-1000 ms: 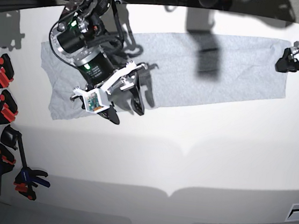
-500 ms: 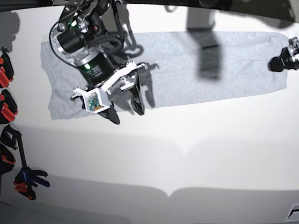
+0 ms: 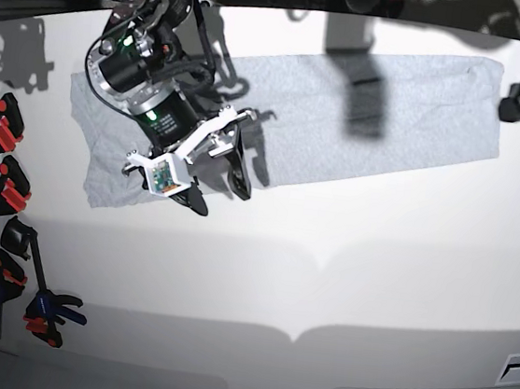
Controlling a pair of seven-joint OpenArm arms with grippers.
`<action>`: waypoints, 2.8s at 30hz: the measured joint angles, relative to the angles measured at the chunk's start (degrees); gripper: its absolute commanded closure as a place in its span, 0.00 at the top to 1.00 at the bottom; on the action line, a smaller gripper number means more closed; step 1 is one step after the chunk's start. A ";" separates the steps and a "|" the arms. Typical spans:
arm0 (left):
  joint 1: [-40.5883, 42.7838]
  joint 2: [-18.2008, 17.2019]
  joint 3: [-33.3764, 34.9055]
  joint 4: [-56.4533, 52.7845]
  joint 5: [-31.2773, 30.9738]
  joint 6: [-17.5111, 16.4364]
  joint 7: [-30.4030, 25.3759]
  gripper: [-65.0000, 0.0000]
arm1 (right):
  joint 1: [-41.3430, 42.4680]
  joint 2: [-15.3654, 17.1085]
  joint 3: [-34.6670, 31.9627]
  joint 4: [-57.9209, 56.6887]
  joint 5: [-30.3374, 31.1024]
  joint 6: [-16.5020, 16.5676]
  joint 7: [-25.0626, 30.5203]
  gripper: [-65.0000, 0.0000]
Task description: Fold the T-shirt properly
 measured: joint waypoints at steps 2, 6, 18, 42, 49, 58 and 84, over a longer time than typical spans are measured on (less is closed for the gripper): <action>0.00 -0.20 0.00 0.00 0.48 0.35 0.83 0.46 | 0.00 -0.11 0.00 0.00 0.00 0.00 0.00 0.54; 1.40 1.44 -0.02 0.02 -3.98 0.02 5.09 0.46 | -0.02 0.00 0.00 0.00 -0.02 0.00 -0.09 0.54; 1.70 10.10 -0.42 0.39 -6.84 -3.19 5.46 0.46 | 0.00 0.00 0.00 0.00 0.00 0.00 -0.22 0.54; -6.01 -0.09 0.04 1.01 12.79 7.56 -7.13 0.00 | 0.02 -0.13 -0.07 0.00 0.07 0.02 -0.20 0.54; -8.22 -2.32 0.07 9.09 12.13 7.41 -5.73 0.00 | -0.02 -0.11 -0.02 0.00 0.02 0.00 -0.17 0.54; -8.24 6.88 0.07 28.46 11.06 7.19 -2.58 0.00 | 0.00 0.00 0.00 0.00 -0.02 0.02 -0.15 0.54; -6.84 18.21 24.85 29.18 20.41 5.64 -9.35 0.22 | 0.44 0.00 0.00 0.00 0.00 0.00 0.79 0.54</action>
